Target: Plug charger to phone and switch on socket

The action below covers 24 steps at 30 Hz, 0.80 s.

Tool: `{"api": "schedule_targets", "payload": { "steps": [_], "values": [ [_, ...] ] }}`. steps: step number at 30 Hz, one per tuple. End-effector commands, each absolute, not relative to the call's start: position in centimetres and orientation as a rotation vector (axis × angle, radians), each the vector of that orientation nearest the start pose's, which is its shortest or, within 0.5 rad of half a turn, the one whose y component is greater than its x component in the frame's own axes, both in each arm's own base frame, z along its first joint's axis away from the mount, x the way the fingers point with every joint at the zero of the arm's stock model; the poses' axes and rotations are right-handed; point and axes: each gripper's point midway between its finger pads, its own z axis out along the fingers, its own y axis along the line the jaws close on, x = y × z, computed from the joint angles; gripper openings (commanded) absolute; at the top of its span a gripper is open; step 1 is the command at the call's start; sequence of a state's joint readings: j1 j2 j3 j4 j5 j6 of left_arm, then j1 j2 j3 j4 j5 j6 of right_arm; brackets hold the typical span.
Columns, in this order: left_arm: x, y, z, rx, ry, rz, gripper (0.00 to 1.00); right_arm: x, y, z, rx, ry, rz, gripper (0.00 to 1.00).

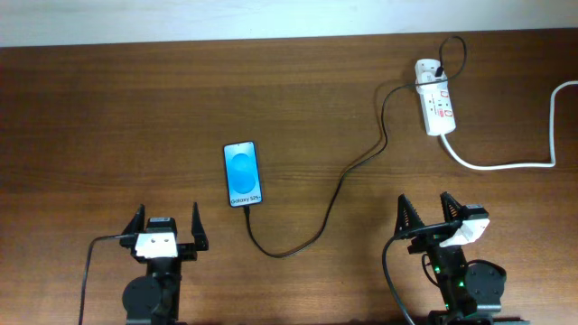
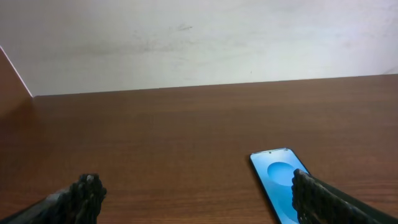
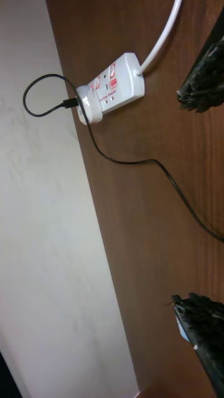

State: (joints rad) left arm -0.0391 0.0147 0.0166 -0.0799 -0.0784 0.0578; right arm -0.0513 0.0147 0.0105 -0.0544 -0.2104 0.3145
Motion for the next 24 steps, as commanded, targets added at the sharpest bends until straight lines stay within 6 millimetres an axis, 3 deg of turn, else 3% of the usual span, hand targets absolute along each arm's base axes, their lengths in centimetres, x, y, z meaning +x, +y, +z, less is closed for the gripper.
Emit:
{"api": "schedule_targets", "payload": {
  "steps": [1, 24],
  "values": [
    [24.59, 0.25, 15.75, 0.045, 1.646, 0.089, 0.99, 24.37, 2.66, 16.05, 0.122, 1.638, 0.385, 0.98],
    [24.59, 0.25, 15.76, 0.045, 1.645, 0.089, 0.99, 24.43, 2.26, 16.05, 0.139, 1.636, 0.365, 0.98]
  ]
}}
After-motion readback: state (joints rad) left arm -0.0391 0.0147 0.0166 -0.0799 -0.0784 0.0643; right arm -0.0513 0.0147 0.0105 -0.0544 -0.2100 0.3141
